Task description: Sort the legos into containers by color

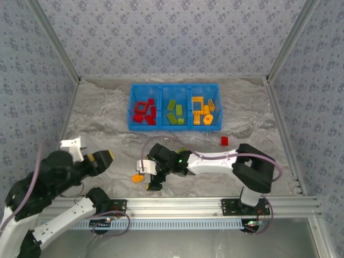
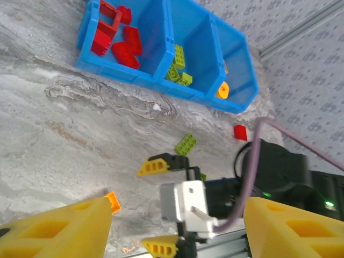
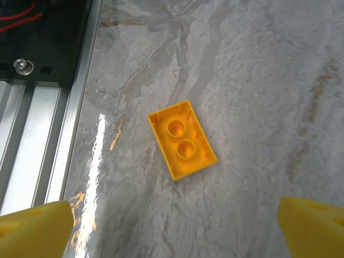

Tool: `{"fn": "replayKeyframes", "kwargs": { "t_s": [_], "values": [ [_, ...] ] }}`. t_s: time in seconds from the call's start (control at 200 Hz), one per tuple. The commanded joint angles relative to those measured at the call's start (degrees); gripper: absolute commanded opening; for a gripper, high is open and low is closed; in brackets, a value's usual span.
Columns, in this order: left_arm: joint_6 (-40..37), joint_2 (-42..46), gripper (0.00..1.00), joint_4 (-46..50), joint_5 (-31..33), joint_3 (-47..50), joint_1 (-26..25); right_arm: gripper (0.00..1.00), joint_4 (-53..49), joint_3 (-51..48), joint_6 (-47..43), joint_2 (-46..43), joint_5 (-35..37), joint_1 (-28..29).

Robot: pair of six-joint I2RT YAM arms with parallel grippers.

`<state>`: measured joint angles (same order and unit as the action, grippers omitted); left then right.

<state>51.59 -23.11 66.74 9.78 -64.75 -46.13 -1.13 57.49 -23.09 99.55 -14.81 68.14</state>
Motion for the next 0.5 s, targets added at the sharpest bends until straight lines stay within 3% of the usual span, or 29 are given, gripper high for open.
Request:
{"fn": "replayKeyframes", "kwargs": {
  "t_s": [0.0,0.23,0.495],
  "values": [
    [2.64,2.54,0.67,3.67,0.49,1.08,-0.06,1.0,-0.81,3.8,-2.7,4.5,-0.28,0.97],
    [1.21,1.22,0.66,3.9,1.74,-1.26,-0.03,0.88,-2.99,10.11,-1.68,11.69,1.39,1.45],
    [0.78,1.47,0.66,2.74,2.16,-0.09,-0.09,0.62,-6.65,16.11,-1.19,16.78,1.87,1.9]
  ]
}}
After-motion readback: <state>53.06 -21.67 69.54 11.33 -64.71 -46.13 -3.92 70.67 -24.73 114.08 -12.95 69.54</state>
